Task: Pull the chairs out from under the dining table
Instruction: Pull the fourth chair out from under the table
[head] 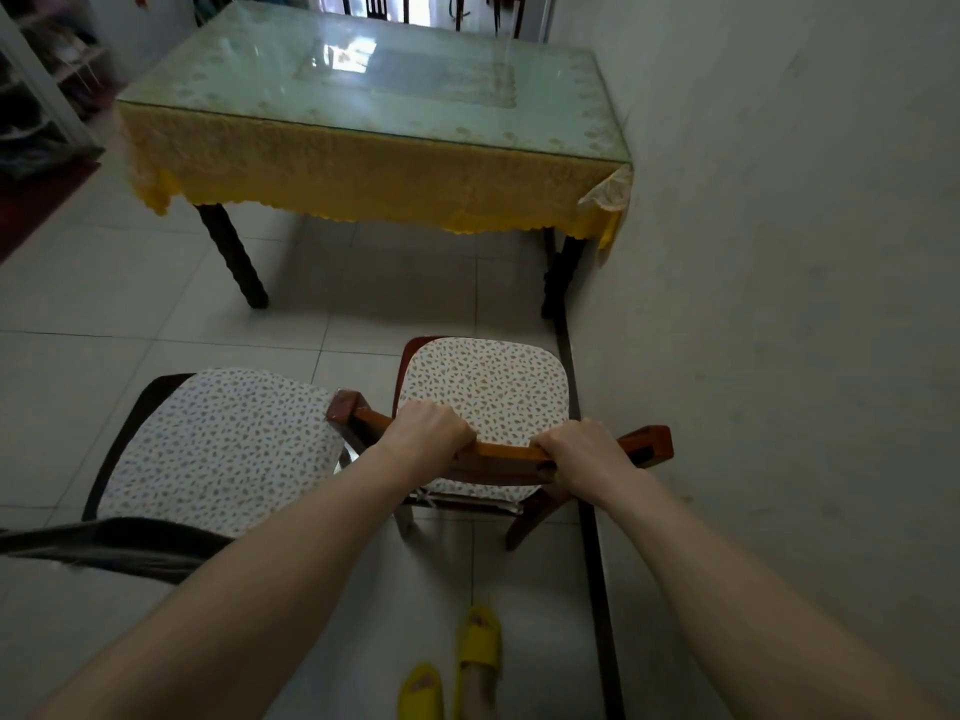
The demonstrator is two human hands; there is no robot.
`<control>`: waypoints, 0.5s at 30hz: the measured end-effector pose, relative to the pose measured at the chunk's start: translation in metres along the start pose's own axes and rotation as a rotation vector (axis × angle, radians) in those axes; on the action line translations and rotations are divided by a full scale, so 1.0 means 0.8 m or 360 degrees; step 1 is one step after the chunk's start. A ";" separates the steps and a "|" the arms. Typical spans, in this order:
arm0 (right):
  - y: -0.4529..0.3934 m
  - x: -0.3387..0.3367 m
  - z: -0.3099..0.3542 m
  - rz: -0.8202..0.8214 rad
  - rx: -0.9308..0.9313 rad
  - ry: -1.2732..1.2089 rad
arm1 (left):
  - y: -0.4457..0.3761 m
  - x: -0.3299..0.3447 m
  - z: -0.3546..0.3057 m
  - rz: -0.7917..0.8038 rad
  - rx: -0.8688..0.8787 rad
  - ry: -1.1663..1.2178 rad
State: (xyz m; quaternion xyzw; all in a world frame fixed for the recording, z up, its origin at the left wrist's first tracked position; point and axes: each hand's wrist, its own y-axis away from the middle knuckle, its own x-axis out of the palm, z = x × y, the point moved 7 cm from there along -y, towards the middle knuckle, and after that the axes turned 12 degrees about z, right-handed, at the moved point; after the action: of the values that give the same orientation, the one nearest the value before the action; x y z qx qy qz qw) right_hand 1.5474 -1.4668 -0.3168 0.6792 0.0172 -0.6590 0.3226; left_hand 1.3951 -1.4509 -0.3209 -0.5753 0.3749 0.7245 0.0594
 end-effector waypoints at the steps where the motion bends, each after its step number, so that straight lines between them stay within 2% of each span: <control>1: 0.007 0.005 0.006 0.0010 0.0004 0.0006 | 0.008 0.003 -0.005 0.0001 -0.0015 -0.0003; 15: 0.126 0.055 0.038 0.0036 -0.0062 0.0025 | 0.098 0.024 -0.121 0.0151 -0.0095 0.0013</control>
State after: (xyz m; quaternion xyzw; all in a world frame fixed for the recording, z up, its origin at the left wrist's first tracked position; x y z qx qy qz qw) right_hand 1.5717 -1.5781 -0.3123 0.6782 0.0248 -0.6494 0.3430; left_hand 1.4245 -1.5726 -0.3063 -0.5615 0.3803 0.7349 0.0061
